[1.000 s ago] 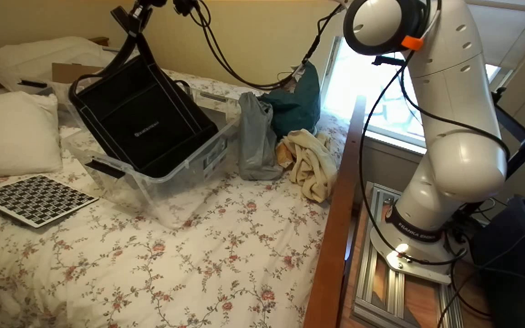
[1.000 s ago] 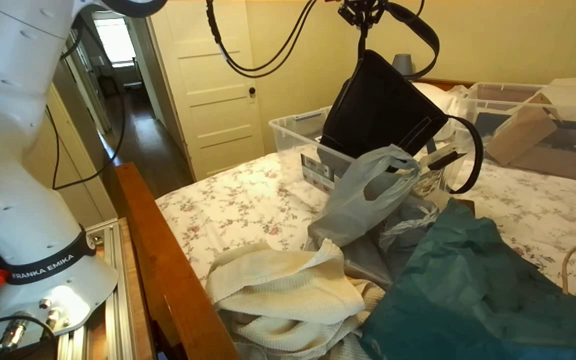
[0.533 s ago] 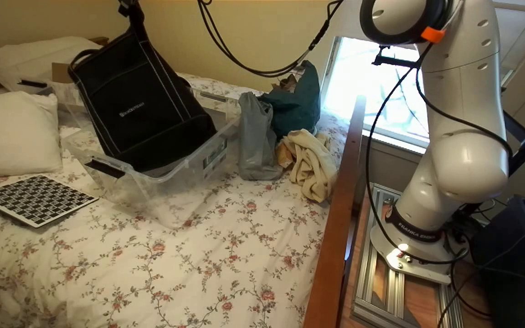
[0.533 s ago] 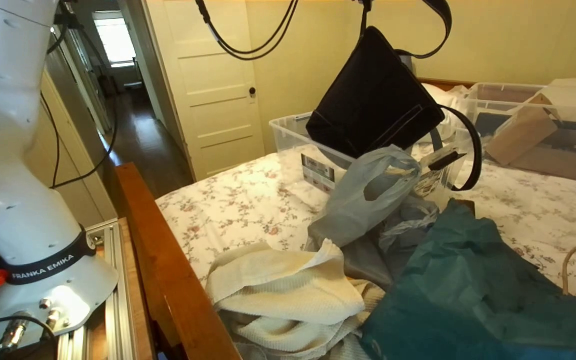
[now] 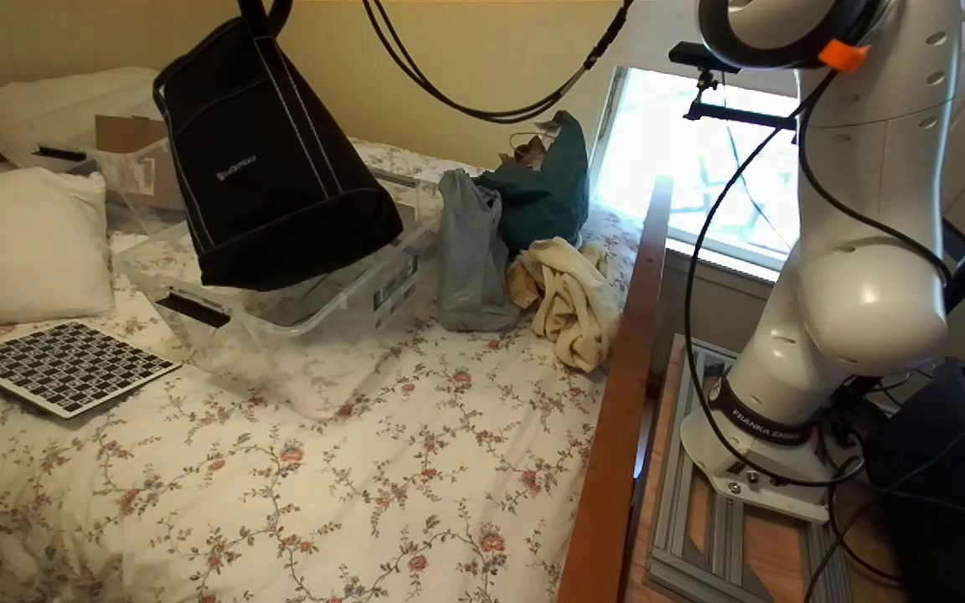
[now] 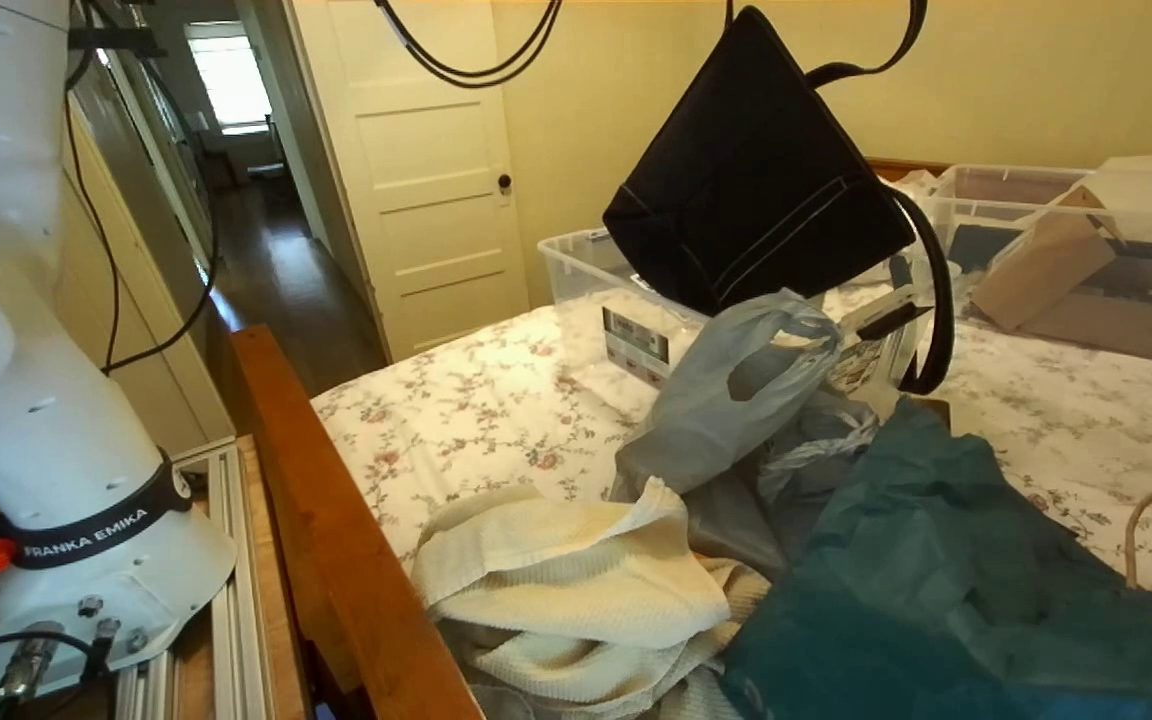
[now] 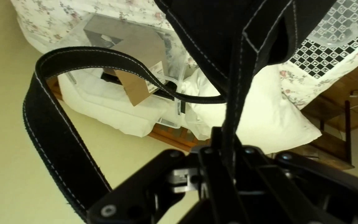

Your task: Remove the black bag from the clear container.

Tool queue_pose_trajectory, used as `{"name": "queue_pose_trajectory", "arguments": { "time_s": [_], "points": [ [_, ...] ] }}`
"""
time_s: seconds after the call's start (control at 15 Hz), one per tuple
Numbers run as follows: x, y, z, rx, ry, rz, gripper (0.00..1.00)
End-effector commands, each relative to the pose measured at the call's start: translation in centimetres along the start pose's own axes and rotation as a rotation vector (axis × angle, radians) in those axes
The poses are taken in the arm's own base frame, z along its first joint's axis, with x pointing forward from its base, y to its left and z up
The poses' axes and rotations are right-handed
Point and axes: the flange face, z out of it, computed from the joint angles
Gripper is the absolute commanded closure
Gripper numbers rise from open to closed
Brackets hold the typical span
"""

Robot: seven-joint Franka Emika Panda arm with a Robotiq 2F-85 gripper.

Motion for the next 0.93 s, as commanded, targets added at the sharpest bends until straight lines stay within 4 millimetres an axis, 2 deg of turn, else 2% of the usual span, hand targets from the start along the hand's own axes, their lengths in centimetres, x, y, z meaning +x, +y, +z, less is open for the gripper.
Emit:
{"name": "queue_pose_trajectory", "arguments": {
  "time_s": [0.0, 0.4, 0.87],
  "points": [
    [1.5, 0.1, -5.5, -0.157, 0.072, 0.016, 0.99],
    [2.1, -1.8, -6.9, -0.372, 0.077, 0.035, 0.99],
    [3.2, -4.4, -10.3, -0.619, 0.097, 0.073, 0.99]
  ]
}}
